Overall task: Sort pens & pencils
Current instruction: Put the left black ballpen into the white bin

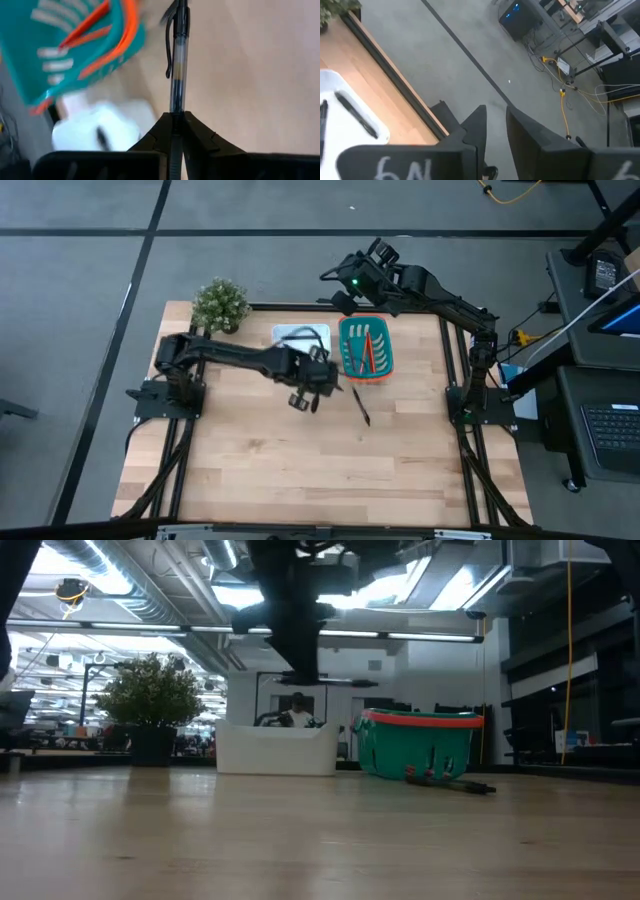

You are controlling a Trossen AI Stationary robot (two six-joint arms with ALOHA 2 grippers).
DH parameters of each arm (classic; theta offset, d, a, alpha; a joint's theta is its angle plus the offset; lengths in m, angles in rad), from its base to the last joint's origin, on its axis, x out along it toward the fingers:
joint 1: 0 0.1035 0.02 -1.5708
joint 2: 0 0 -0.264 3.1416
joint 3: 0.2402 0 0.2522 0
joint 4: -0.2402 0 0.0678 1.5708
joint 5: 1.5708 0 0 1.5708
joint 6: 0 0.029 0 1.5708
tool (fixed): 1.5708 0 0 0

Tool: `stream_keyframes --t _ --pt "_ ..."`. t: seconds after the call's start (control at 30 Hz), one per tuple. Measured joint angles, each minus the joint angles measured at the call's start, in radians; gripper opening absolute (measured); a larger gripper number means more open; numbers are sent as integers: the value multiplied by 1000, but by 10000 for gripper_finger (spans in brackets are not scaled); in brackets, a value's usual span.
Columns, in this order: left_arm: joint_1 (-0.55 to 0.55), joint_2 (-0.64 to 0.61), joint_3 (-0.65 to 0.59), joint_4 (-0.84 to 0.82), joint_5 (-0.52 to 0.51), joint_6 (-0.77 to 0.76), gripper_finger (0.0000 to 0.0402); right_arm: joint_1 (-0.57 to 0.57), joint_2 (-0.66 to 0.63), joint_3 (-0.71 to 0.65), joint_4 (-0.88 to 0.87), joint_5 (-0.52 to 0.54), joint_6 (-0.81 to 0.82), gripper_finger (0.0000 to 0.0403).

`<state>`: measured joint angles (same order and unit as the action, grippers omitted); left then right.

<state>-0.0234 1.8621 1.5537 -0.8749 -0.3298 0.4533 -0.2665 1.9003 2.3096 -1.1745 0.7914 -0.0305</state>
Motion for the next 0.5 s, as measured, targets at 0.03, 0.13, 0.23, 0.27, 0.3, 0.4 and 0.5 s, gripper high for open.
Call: stream_keyframes --t 0.03,0.13,0.23,0.27,0.3,0.4,0.5 --pt "18 -22 -14 -8 1 -1 20 0 0 0 -10 0 3 76" --pt "75 -98 -75 12 3 -2 20 0 0 0 -33 1 4 76" --pt "142 -178 -156 54 11 -1 21 0 0 0 -33 1 10 76" --pt "165 -202 -182 67 13 1 21 0 0 0 -31 1 10 76" --pt "189 -225 -203 79 14 5 21 0 0 0 -29 1 11 76" --pt "259 -278 -265 139 72 30 21 0 0 0 -24 1 21 76" --pt "318 -288 -315 191 110 56 21 0 0 0 -9 -5 22 76"
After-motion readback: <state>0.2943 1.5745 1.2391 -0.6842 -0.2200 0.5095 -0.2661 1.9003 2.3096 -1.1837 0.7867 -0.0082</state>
